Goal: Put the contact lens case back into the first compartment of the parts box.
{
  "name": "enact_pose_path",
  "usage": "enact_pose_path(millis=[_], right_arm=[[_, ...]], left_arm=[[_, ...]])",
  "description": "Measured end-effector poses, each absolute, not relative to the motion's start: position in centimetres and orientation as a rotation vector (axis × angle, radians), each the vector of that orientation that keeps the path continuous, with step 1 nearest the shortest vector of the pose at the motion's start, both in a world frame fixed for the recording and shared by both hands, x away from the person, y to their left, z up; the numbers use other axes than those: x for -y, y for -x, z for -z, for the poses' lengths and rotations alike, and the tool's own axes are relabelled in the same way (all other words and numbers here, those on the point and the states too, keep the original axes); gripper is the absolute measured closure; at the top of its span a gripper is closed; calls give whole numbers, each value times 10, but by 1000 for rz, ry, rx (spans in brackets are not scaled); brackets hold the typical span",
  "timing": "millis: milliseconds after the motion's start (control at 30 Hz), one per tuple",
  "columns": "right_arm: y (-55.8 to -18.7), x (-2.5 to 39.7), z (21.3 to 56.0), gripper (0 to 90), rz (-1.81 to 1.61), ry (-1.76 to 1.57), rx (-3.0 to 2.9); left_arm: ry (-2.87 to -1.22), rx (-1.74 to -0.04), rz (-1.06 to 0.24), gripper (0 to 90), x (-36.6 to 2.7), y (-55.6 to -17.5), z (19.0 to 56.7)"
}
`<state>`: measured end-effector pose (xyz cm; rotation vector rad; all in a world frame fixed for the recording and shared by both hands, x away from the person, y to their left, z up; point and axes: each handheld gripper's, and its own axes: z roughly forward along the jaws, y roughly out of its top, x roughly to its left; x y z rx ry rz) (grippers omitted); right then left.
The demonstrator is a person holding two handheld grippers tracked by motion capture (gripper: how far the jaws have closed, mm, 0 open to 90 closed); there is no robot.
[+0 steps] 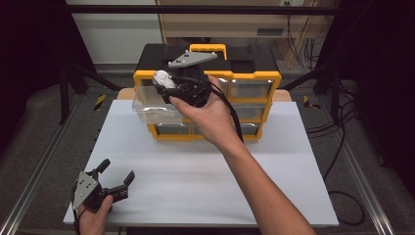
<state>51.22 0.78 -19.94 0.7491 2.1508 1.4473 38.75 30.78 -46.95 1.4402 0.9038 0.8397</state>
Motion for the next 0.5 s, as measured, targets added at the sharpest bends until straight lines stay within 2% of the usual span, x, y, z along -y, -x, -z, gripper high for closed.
enact_pose_path(millis=[500], right_arm=[[-515,-6,197,491,-1468,-768,-2166]], left_arm=[[-1443,-901,-838,26,-307,-388,470]])
